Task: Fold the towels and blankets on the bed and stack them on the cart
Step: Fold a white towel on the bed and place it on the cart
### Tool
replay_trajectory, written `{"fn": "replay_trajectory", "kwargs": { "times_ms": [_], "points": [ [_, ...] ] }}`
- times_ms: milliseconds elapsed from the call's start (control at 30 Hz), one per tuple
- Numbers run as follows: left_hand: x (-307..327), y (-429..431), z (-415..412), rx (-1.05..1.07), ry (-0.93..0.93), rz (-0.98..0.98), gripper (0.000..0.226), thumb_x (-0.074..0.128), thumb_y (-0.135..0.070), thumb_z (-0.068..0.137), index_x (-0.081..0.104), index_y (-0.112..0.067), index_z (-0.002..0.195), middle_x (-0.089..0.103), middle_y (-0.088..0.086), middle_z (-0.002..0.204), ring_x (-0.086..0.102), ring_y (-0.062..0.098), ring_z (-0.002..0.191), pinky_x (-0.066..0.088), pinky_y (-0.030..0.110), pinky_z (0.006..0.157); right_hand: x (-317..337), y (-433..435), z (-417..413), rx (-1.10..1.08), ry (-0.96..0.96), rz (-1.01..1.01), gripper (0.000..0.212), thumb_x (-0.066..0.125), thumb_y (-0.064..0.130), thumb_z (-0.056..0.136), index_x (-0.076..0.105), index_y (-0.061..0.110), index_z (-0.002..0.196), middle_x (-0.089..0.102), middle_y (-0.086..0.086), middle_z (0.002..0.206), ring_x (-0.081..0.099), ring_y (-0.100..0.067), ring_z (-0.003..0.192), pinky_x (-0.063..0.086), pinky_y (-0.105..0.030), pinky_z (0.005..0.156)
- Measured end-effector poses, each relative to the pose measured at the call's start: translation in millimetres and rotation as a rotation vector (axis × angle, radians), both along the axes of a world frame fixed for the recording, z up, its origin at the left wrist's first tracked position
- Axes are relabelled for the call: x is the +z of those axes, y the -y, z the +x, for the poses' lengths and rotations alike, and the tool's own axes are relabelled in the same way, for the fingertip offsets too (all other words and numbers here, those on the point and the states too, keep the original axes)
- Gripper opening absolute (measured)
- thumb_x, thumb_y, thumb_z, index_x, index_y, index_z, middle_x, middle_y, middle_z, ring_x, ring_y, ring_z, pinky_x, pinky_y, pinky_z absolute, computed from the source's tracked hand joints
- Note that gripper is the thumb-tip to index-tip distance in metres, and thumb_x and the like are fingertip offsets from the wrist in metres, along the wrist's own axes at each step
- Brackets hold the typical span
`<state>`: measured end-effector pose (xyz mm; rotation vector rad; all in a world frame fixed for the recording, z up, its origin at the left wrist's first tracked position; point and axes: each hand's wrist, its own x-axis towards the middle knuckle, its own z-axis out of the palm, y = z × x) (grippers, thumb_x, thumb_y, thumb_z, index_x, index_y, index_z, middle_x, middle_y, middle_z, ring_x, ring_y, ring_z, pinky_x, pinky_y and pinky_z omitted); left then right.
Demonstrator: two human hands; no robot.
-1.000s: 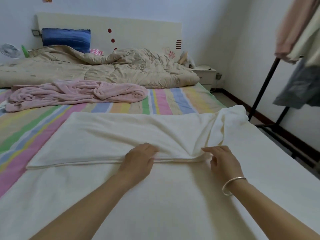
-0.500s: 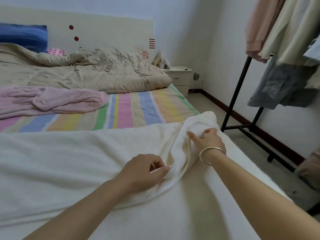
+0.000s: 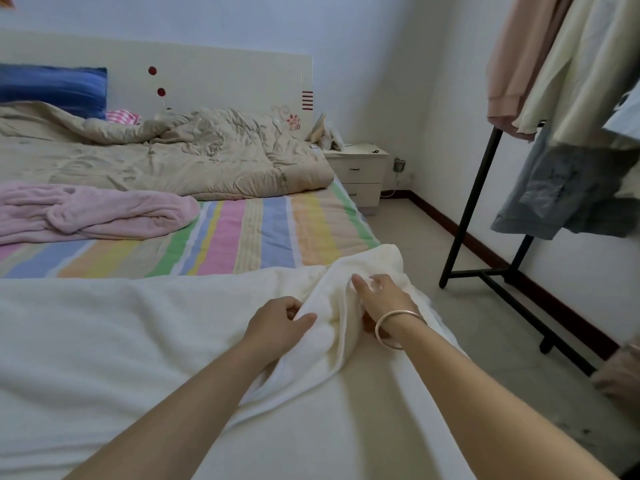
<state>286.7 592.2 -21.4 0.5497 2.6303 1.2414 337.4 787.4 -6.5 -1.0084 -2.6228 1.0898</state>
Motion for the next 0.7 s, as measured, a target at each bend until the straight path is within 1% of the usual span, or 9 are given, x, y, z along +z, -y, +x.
{"fn": "replay_trajectory", "kwargs": {
  "times_ms": [67, 133, 200, 300, 400, 467, 533, 600, 700],
  "points": [
    [1, 1, -1, -0.008, 0.029, 0.006, 0.017, 0.069, -0.037, 0.085, 0.068, -0.021, 0.088, 0.070, -0.006, 0.085, 0.065, 0.012, 0.082, 0.048, 0.026, 0.074, -1, -6, 2, -0.011, -0.032, 0.035, 0.066, 0.030, 0.079, 0.077, 0.057, 0.024, 0.100, 0.068, -0.001, 0.094, 0.062, -0.025, 0.093, 0.047, -0.036, 0.083],
    [6, 1, -2, -0.025, 0.042, 0.026, 0.017, 0.071, -0.035, 0.084, 0.066, -0.018, 0.085, 0.067, -0.005, 0.080, 0.060, 0.011, 0.074, 0.044, 0.024, 0.066, 1, -14, 17, -0.075, -0.161, -0.002, 0.065, 0.032, 0.073, 0.084, 0.058, 0.013, 0.078, 0.067, -0.005, 0.081, 0.063, -0.025, 0.082, 0.048, -0.034, 0.078],
    [16, -3, -2, -0.066, -0.003, 0.017, 0.017, 0.070, -0.031, 0.085, 0.064, -0.015, 0.085, 0.063, -0.005, 0.079, 0.055, 0.009, 0.070, 0.041, 0.021, 0.061, 6, -29, 43, -0.168, -0.284, -0.158, 0.066, 0.037, 0.068, 0.088, 0.061, 0.008, 0.073, 0.066, -0.009, 0.077, 0.063, -0.028, 0.079, 0.051, -0.037, 0.082],
    [40, -12, 7, -0.183, -0.004, 0.107, 0.014, 0.071, -0.024, 0.085, 0.062, -0.013, 0.088, 0.063, -0.002, 0.081, 0.055, 0.005, 0.067, 0.041, 0.016, 0.059, 17, -51, 92, -0.273, -0.286, -0.481, 0.054, 0.052, 0.064, 0.085, 0.062, 0.014, 0.068, 0.065, -0.008, 0.080, 0.063, -0.029, 0.083, 0.049, -0.039, 0.086],
    [56, -25, 28, -0.306, 0.043, 0.235, 0.028, 0.073, -0.033, 0.070, 0.066, -0.015, 0.089, 0.070, -0.007, 0.101, 0.063, 0.010, 0.086, 0.047, 0.022, 0.073, 7, -58, 134, -0.264, -0.173, -0.593, 0.038, 0.066, 0.037, 0.087, 0.060, 0.006, 0.066, 0.062, -0.015, 0.079, 0.060, -0.031, 0.075, 0.052, -0.048, 0.082],
    [51, -34, 47, -0.436, -0.010, 0.173, 0.028, 0.072, -0.040, 0.064, 0.064, -0.019, 0.081, 0.065, -0.016, 0.115, 0.062, 0.006, 0.101, 0.047, 0.020, 0.079, 0, -54, 149, -0.265, -0.126, -0.602, 0.034, 0.062, 0.022, 0.092, 0.059, 0.003, 0.064, 0.057, -0.016, 0.076, 0.056, -0.030, 0.068, 0.054, -0.045, 0.071],
    [34, -42, 68, -0.594, -0.129, 0.019, 0.026, 0.066, -0.051, 0.060, 0.054, -0.031, 0.070, 0.061, -0.015, 0.123, 0.058, 0.004, 0.109, 0.047, 0.023, 0.084, 0, -51, 157, -0.283, -0.131, -0.681, 0.037, 0.058, 0.026, 0.095, 0.062, -0.001, 0.069, 0.058, -0.017, 0.076, 0.056, -0.030, 0.063, 0.053, -0.038, 0.061],
    [13, -45, 85, -0.701, -0.335, -0.181, 0.026, 0.064, -0.052, 0.064, 0.046, -0.033, 0.069, 0.055, -0.014, 0.132, 0.053, 0.006, 0.118, 0.045, 0.028, 0.093, 6, -49, 157, -0.280, -0.120, -0.705, 0.051, 0.054, 0.040, 0.096, 0.068, -0.004, 0.075, 0.061, -0.017, 0.077, 0.057, -0.029, 0.064, 0.051, -0.034, 0.059],
    [-7, -44, 107, -0.786, -0.603, -0.165, 0.018, 0.065, -0.024, 0.073, 0.047, -0.024, 0.076, 0.055, -0.009, 0.134, 0.054, 0.016, 0.118, 0.045, 0.033, 0.093, 12, -44, 151, -0.247, -0.053, -0.651, 0.068, 0.046, 0.061, 0.091, 0.074, 0.000, 0.080, 0.064, -0.017, 0.091, 0.061, -0.031, 0.080, 0.055, -0.038, 0.072]
  ]
}}
